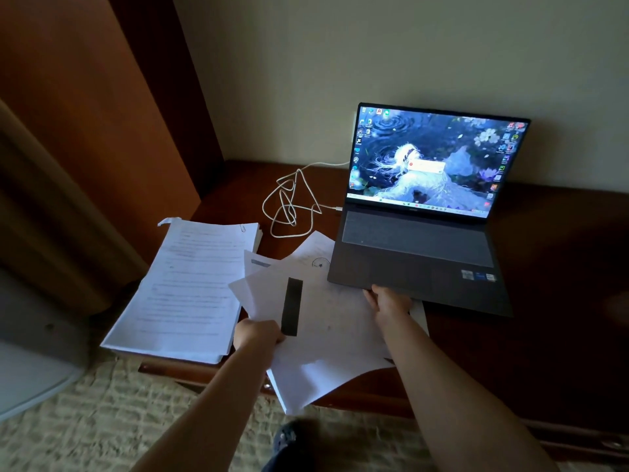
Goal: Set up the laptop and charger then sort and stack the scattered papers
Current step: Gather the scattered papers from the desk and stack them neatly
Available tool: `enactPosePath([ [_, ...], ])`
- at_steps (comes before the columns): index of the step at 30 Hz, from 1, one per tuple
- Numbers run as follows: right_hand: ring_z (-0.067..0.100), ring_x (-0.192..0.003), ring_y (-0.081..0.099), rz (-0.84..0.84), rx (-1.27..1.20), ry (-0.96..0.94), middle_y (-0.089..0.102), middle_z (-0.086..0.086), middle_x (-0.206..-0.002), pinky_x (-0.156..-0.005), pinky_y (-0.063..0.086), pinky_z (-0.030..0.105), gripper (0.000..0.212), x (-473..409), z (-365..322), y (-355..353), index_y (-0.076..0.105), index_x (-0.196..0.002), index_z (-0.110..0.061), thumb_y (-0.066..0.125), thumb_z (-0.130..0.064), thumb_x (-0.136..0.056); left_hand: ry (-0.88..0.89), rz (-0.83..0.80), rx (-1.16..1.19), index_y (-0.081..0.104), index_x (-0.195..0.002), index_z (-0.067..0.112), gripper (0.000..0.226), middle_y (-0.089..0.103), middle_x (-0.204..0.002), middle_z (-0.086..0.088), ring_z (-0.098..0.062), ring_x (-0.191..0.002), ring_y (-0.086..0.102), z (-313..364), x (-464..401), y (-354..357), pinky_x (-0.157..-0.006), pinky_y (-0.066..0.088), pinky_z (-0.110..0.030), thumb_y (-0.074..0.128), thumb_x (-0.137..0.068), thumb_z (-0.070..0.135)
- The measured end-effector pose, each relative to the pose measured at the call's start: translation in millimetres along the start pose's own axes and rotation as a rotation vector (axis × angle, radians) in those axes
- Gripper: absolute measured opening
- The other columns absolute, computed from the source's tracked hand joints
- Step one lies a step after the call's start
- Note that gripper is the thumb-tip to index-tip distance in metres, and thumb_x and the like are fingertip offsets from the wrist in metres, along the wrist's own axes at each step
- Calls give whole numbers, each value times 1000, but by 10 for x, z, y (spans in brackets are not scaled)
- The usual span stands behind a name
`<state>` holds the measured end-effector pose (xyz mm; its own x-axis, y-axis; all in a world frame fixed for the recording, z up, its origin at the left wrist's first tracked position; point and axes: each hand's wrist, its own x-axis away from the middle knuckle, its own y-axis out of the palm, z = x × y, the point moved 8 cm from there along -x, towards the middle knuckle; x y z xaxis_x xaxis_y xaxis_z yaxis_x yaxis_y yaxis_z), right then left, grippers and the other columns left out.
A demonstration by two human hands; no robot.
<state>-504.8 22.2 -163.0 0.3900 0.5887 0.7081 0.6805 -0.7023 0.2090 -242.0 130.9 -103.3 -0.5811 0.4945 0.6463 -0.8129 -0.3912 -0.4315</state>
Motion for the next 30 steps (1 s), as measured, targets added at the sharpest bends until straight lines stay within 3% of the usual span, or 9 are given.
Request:
enactPosePath([
  [3,34,-104,62,14,33,4,55,22,-126,-42,53,20,48,-22,-21,1,50,-127,5,62,14,-82,17,-3,5,51,-73,5,20,54,-75,-12,-27,-70,53,12,10,10,-75,49,-40,62,-76,-10],
  [7,21,-77,62,-36,155,-3,58,20,-122,-66,57,26,39,-71,-109,-12,54,-120,5,62,12,-83,13,-20,-11,52,-74,5,19,56,-78,-13,-26,-71,53,-7,-20,29,-73,49,-38,62,-75,-11],
  [8,20,-74,62,-52,180,-1,58,19,-121,-63,58,25,39,-88,-131,-18,54,-120,4,63,11,-83,7,-26,-16,52,-75,5,19,56,-79,-13,-26,-71,53,-14,-22,44,-73,49,-38,63,-75,-11],
  [12,27,-92,64,-82,255,-3,59,21,-119,-42,53,19,36,-131,-191,-52,56,-117,7,64,10,-82,-8,-31,-58,49,-76,7,22,54,-78,-12,-23,-67,50,-37,-12,91,-76,49,-37,65,-79,-7],
  [18,22,-78,67,-132,357,31,65,19,-102,-48,56,23,11,-173,-208,-75,59,-88,1,68,4,-82,-10,-21,-81,51,-79,6,20,55,-79,-12,-23,-68,52,-89,-36,119,-77,52,-37,67,-78,-6],
  [23,16,-65,63,-157,439,84,63,13,-82,-42,53,20,17,-219,-199,-134,61,-101,4,65,-1,-86,-24,-50,-177,53,-83,3,16,56,-79,-13,-24,-70,54,-188,-22,104,-76,52,-34,66,-79,-6],
  [25,15,-64,60,-174,479,94,62,11,-82,-53,55,23,11,-209,-193,-149,60,-98,5,61,-1,-89,0,-64,-265,56,-96,3,16,52,-77,-9,-18,-67,51,-185,4,58,-73,51,-28,66,-82,-1],
  [28,15,-65,59,-167,482,53,63,13,-86,-67,55,28,13,-204,-180,-159,61,-101,5,60,-2,-90,41,-94,-261,57,-119,0,35,42,-69,-2,-12,-63,45,-176,24,6,-59,42,-19,64,-85,3],
  [30,13,-64,57,-167,456,18,63,11,-89,-71,56,26,18,-154,-174,-161,60,-106,4,59,-5,-90,44,-63,-271,57,-102,4,21,47,-72,-5,-17,-68,50,-172,69,-61,-66,48,-23,65,-83,0],
])
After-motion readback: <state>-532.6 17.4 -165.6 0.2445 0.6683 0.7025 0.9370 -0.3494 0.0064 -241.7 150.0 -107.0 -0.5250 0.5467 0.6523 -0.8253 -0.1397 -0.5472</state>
